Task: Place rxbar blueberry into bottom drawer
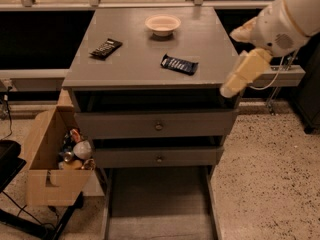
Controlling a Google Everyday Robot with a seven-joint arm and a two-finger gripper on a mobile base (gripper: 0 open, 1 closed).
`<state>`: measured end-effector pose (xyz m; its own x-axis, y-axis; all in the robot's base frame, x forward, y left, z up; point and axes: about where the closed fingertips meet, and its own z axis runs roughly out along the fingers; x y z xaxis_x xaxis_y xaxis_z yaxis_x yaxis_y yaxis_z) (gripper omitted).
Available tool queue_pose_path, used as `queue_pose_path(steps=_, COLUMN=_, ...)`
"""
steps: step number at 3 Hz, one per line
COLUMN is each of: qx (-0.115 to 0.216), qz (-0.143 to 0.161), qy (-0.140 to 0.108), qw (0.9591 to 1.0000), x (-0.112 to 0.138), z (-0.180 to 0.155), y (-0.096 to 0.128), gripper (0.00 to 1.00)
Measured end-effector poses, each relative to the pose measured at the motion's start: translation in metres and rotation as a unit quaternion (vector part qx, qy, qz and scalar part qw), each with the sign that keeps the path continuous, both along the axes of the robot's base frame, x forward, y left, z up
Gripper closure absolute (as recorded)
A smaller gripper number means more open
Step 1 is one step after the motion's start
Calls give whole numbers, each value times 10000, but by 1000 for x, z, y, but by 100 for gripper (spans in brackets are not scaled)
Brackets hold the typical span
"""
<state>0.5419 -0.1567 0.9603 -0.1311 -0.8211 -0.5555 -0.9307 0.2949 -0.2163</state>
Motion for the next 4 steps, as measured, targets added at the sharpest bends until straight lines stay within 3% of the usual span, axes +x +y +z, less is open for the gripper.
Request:
queue_pose_path(steps=1, qx=1237, qz=137, qy=-249, qw=9919, x=54, z=-11, y=48, gripper=0)
queue_pose_path(steps=2, qx=2024, qz=253, qy=-748, qw=9761, x=115, z=-20, y=103, gripper=0)
queue_pose_path(steps=3, qx=2160, qz=24, qy=-1011, qw=9711, x=156, z=-26, y=123, gripper=0)
queue_pose_path(steps=4, qx=2032, qz=-344, qy=-975, qw=9737, x=194, z=-37, y=121, gripper=0)
